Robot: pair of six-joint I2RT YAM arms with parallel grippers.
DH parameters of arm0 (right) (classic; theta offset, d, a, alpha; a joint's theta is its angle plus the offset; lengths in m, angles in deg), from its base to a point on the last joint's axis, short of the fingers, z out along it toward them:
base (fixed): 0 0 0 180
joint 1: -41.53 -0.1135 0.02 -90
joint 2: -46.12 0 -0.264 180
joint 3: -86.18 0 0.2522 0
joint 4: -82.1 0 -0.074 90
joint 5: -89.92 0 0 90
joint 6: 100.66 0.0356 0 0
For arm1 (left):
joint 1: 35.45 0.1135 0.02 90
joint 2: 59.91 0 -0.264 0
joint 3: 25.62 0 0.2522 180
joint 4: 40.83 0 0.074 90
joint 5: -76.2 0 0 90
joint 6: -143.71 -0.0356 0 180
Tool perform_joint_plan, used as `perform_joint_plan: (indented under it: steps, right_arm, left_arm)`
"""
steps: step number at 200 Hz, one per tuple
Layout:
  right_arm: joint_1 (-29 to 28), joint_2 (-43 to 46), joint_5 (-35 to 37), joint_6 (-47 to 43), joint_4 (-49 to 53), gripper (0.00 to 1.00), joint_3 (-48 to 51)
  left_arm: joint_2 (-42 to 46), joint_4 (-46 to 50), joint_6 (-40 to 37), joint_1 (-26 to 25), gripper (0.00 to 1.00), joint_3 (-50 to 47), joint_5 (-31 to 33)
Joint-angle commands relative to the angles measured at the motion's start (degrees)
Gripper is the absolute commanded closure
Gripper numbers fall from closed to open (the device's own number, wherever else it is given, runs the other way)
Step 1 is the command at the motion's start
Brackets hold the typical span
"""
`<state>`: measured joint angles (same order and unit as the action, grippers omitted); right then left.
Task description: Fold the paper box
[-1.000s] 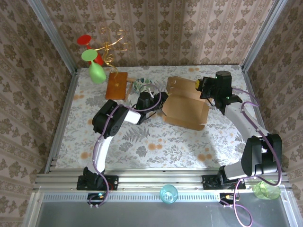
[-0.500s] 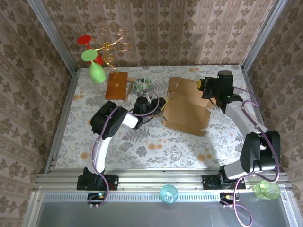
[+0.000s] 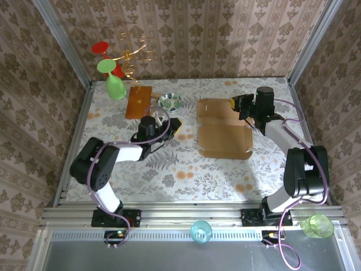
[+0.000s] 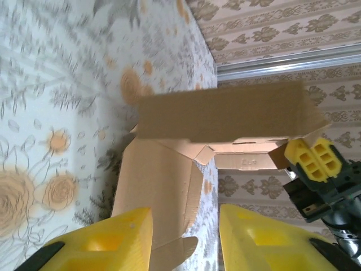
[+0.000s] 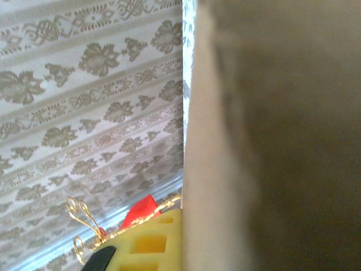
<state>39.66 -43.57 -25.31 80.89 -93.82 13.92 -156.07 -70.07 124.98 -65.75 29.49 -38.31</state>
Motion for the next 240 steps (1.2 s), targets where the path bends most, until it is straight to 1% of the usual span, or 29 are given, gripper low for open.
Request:
perform_joint_plan:
  steps: [1, 32, 73, 87, 109, 141, 170, 201, 228, 231, 240]
  right_arm:
    - [-0.16, -2.12, -5.77, -4.87, -3.51, 1.00, 1.73]
    - [-0.15, -3.34, -8.30, -10.99, -0.45, 1.00, 2.12]
    - [-0.07, -5.27, -10.19, -18.41, 3.47, 1.00, 0.25]
    - [-0.11, -6.12, -10.57, -19.03, 3.87, 1.00, -0.54]
    - [-0.07, -7.62, -10.98, -18.94, 4.25, 1.00, -1.98]
    - [-0.06, -8.65, -10.55, -19.18, 7.52, 1.00, -5.55]
    - [-0.08, -10.32, -10.09, -18.46, 8.20, 1.00, -8.10]
    - [-0.09, -14.04, -10.06, -14.65, -1.17, 1.00, -8.21]
    - [-0.10, -17.87, -11.06, -11.79, -10.87, 1.00, -8.29]
    - [-0.10, -18.19, -11.15, -11.61, -11.53, 1.00, -8.30]
    - [-0.10, -18.89, -11.23, -11.57, -13.68, 1.00, -8.13]
  left_arm:
    - [2.93, 20.56, -14.72, 1.22, 0.64, 6.87, -0.30]
    - [0.27, 32.16, -28.26, 2.49, 0.65, 15.78, 0.39]
    - [-6.55, 36.69, -43.53, 2.85, 0.68, 23.45, -3.14]
    - [-8.37, 37.35, -47.65, 2.86, 0.67, 25.46, -4.45]
    - [-11.33, 40.45, -53.06, 2.74, 0.64, 29.46, -4.63]
    - [-14.36, 42.20, -58.14, 2.62, 0.60, 33.93, -4.00]
    - [-16.56, 42.85, -59.40, 2.85, 0.58, 36.79, -5.40]
    - [-18.00, 42.31, -58.04, 3.54, 0.57, 38.10, -8.00]
    - [-19.46, 43.34, -58.67, 3.77, 0.56, 39.64, -8.50]
    - [-19.62, 43.52, -58.76, 5.25, 0.56, 39.87, -8.53]
    - [-20.11, 43.94, -59.03, 5.84, 0.56, 40.57, -8.78]
